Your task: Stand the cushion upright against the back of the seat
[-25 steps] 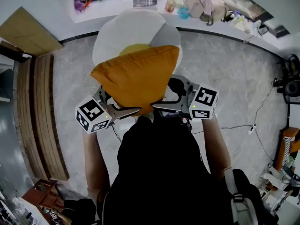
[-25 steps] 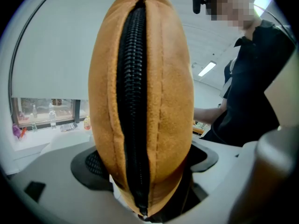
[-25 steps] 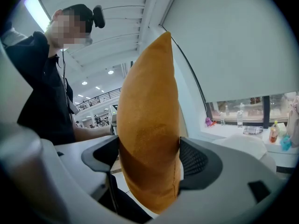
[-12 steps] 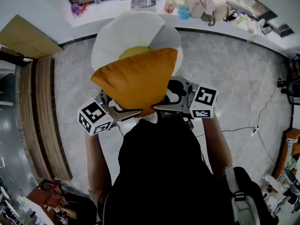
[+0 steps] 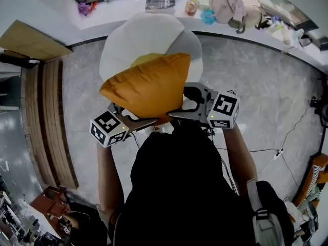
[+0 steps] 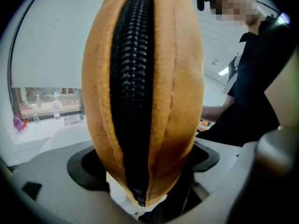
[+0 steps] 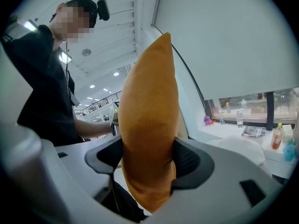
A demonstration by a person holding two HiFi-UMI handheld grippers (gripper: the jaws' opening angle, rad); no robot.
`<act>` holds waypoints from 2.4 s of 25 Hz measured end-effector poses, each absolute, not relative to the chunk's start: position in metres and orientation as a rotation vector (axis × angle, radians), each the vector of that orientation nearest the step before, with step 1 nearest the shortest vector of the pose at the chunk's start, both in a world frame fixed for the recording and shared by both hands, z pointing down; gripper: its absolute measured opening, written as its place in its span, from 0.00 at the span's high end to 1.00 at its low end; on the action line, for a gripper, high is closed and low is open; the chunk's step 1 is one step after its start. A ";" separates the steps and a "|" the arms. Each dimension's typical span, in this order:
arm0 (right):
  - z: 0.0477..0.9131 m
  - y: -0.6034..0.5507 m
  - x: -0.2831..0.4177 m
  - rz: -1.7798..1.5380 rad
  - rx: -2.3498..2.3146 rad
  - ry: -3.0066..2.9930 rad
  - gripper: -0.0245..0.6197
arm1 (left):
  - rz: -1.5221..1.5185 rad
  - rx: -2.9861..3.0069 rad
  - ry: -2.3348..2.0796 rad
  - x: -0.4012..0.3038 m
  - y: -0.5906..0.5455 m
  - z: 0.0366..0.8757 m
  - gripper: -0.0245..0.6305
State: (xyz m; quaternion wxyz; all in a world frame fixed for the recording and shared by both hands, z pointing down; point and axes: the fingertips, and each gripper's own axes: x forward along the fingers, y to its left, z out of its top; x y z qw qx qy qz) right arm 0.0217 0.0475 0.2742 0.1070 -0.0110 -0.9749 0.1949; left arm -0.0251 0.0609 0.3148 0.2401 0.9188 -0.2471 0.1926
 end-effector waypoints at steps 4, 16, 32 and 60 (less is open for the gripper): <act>0.293 0.013 0.040 0.593 -0.051 -2.841 0.45 | 0.575 2.441 -0.683 -0.007 0.028 0.336 0.23; 0.384 -0.042 0.063 0.756 -0.004 -2.716 0.46 | 0.704 2.094 -0.800 0.006 -0.015 0.431 0.22; 0.589 -0.054 -0.008 0.882 -0.102 -2.325 0.46 | 0.891 1.875 -0.850 -0.067 -0.019 0.624 0.28; 0.865 -0.225 -0.096 0.047 0.126 -2.234 0.48 | 1.342 1.955 -1.415 -0.174 -0.208 0.888 0.31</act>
